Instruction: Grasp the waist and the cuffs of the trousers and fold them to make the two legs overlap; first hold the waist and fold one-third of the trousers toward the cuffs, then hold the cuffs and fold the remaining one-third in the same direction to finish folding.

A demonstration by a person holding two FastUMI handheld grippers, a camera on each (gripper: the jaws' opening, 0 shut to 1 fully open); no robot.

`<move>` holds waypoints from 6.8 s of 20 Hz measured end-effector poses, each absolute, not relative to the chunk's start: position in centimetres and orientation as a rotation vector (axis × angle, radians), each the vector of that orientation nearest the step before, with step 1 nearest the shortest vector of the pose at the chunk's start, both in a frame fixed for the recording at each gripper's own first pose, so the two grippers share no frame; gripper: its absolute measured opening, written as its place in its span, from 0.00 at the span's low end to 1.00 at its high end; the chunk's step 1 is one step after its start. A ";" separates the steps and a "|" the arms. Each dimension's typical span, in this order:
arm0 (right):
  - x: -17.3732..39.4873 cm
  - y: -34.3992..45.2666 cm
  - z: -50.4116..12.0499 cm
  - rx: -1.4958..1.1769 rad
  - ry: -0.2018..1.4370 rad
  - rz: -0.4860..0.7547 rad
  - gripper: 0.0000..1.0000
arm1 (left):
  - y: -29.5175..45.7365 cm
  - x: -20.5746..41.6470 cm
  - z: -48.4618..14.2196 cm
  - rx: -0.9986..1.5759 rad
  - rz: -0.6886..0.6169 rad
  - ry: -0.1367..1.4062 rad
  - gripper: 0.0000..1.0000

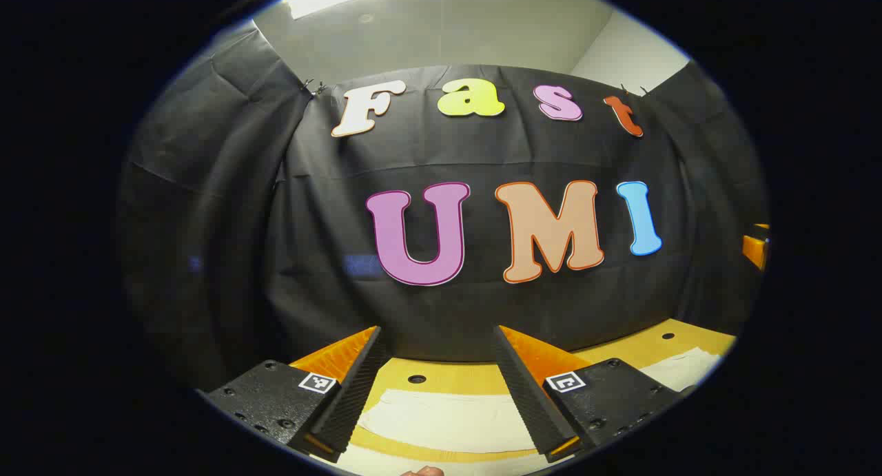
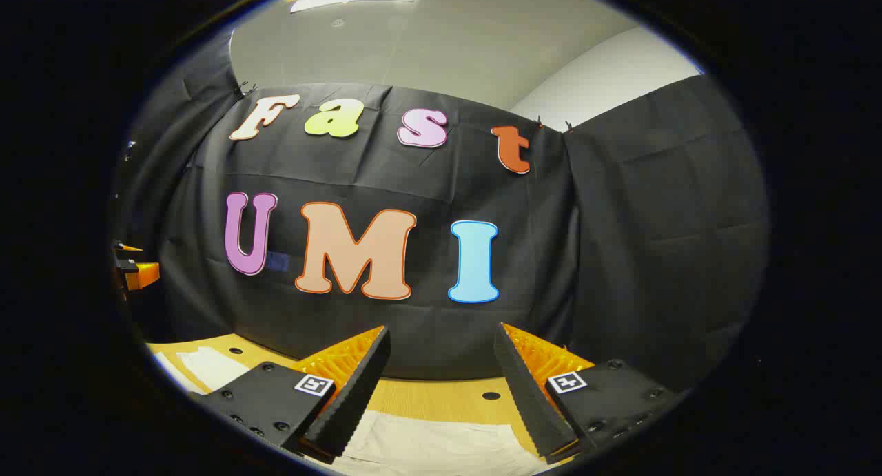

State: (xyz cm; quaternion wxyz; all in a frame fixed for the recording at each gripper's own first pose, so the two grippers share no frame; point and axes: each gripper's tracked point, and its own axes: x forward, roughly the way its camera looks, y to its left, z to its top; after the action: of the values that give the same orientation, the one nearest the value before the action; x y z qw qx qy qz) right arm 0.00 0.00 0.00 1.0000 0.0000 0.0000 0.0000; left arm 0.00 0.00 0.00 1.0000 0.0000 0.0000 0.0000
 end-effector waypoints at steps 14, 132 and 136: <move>0.1 -0.1 -0.1 -0.006 -0.003 -0.005 0.97 | 0.8 0.2 -0.7 -0.003 0.016 0.017 0.94; -11.2 -4.4 -34.4 -1.135 0.576 0.706 0.12 | 8.0 -16.8 -30.5 1.106 -0.602 0.904 0.00; -7.7 -3.7 -31.5 -1.129 0.506 0.657 0.13 | 8.1 -12.3 -27.6 1.058 -0.467 0.858 0.00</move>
State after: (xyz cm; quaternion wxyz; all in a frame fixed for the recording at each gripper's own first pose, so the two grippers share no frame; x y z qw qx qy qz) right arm -7.69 -3.73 -31.55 0.7645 -0.5196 0.2327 0.3023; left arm -12.27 8.10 -27.62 0.7518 0.4846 0.3928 -0.2139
